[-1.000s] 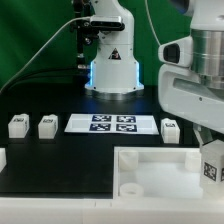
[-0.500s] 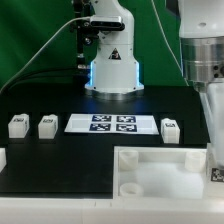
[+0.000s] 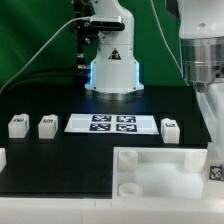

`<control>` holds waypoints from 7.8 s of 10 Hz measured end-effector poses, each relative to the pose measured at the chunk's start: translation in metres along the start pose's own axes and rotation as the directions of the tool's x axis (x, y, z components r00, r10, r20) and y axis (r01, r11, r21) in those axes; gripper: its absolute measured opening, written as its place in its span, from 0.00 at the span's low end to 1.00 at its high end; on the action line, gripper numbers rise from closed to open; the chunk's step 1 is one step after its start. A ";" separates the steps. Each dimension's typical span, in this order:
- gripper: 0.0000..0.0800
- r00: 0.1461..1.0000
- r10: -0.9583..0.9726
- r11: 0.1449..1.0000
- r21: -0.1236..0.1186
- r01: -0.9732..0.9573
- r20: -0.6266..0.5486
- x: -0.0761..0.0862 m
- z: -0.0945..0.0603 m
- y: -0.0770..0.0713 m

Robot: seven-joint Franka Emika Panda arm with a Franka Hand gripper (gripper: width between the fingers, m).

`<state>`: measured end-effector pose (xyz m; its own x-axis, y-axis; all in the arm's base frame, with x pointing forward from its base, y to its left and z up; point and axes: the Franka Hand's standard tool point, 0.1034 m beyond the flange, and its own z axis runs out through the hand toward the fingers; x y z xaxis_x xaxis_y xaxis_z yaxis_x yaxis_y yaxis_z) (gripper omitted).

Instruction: Assemble one leg

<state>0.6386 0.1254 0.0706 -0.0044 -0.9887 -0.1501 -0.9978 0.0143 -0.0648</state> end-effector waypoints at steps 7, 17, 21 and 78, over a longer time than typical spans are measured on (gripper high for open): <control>0.81 0.579 -0.814 0.581 -0.015 0.814 -0.051 0.001 0.006 0.003; 0.50 -0.178 -0.984 -0.175 -0.107 0.979 -0.025 0.021 -0.001 -0.002; 0.37 0.276 -0.959 0.280 -0.078 0.957 -0.065 0.020 0.000 -0.004; 0.81 0.940 0.341 0.939 0.037 -0.341 0.014 0.001 -0.001 0.013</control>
Offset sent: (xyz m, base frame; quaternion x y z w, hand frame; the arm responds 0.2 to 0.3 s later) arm 0.0000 0.0000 0.0000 0.0000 0.0000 -0.1790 0.9838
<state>0.6259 0.1244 0.0707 -0.3436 -0.9223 -0.1769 -0.9331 0.3565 -0.0462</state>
